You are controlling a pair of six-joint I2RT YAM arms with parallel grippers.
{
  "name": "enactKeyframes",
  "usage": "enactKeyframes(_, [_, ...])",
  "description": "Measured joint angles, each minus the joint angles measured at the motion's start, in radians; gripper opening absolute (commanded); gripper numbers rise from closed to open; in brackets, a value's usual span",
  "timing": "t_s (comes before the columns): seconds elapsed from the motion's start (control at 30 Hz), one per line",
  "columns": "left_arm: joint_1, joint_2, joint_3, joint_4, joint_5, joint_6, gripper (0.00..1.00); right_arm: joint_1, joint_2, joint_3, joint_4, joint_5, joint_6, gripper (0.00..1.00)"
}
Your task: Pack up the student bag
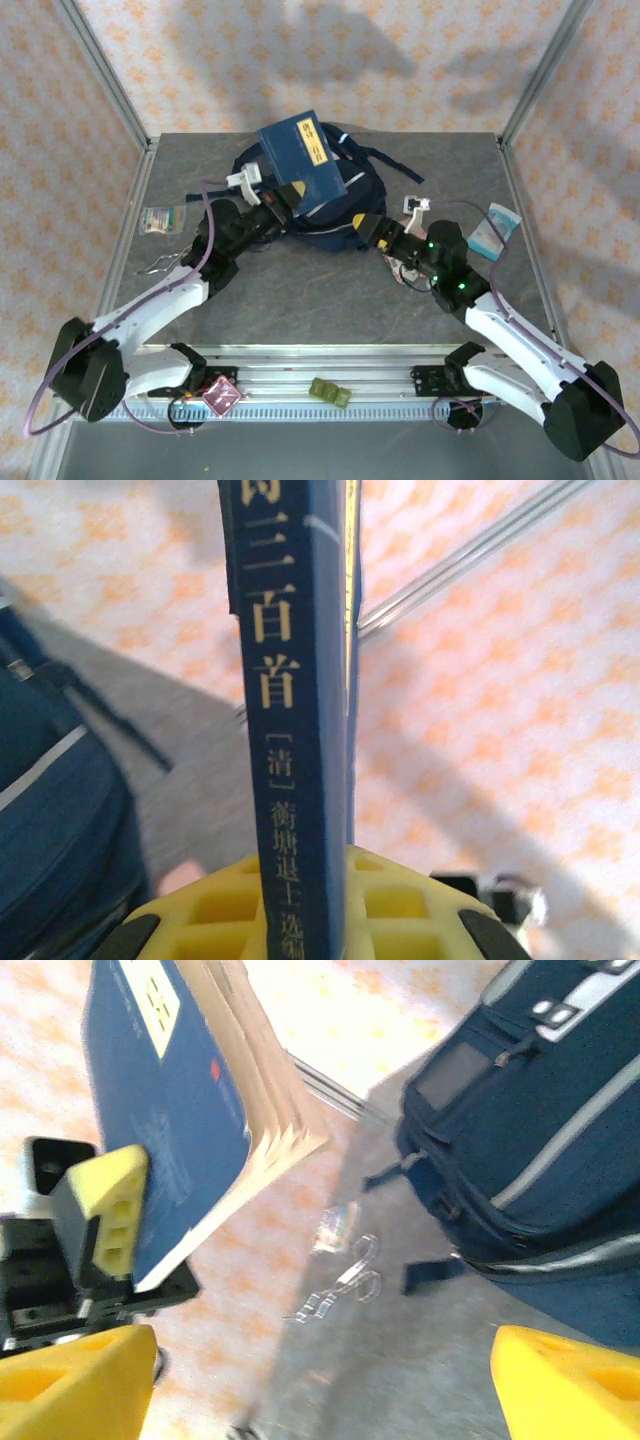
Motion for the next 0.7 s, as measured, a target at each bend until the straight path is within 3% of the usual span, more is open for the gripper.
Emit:
enactKeyframes(0.17, [-0.018, 0.150, 0.006, 0.249, 0.012, -0.134, 0.00, 0.000, 0.059, -0.031, 0.224, -0.020, 0.084, 0.86])
enactKeyframes(0.5, [-0.148, 0.273, 0.053, 0.468, 0.049, -0.257, 0.00, 0.003, 0.215, 0.031, 0.436, -0.013, 0.149, 0.80])
enactKeyframes(0.6, [-0.156, 0.299, 0.060, 0.521, 0.055, -0.285, 0.00, 0.003, 0.217, 0.037, 0.474, 0.006, 0.158, 0.64])
enactKeyframes(0.7, [-0.160, 0.320, 0.061, 0.533, 0.064, -0.293, 0.00, 0.005, 0.200, 0.047, 0.491, 0.039, 0.154, 0.27])
